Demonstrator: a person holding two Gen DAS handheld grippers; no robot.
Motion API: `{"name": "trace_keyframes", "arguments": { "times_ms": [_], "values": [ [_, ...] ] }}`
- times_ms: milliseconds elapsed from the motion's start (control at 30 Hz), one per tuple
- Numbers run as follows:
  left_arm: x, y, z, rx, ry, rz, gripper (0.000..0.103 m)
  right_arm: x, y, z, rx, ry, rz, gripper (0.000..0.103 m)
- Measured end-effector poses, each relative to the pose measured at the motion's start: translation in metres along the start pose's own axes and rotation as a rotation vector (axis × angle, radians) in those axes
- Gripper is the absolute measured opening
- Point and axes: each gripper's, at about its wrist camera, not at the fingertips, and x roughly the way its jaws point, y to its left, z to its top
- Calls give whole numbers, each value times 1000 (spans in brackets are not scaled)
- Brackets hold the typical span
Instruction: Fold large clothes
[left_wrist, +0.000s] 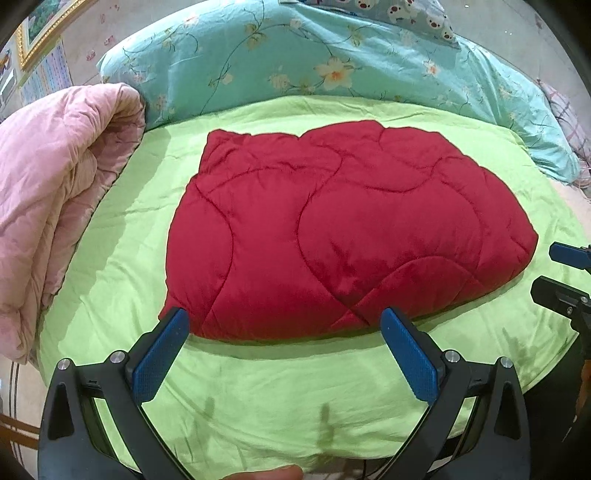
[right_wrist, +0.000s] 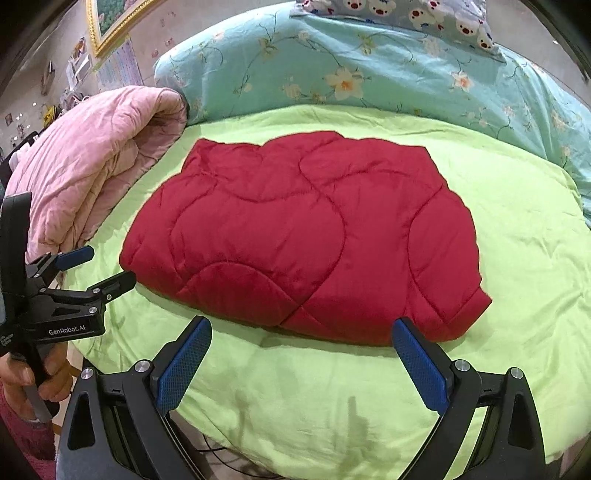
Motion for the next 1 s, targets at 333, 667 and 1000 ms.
{"name": "trace_keyframes", "arguments": {
  "times_ms": [333, 667, 1000],
  "values": [
    [5, -2, 5, -2, -3, -2, 103, 5, -4, 2, 16, -2, -2, 99],
    [12, -2, 6, 0, 11, 5, 103, 16, -11, 2, 29, 23, -1, 99],
    [13, -4, 7, 3, 8, 8, 103, 17, -11, 3, 25, 25, 0, 99]
  ]
}}
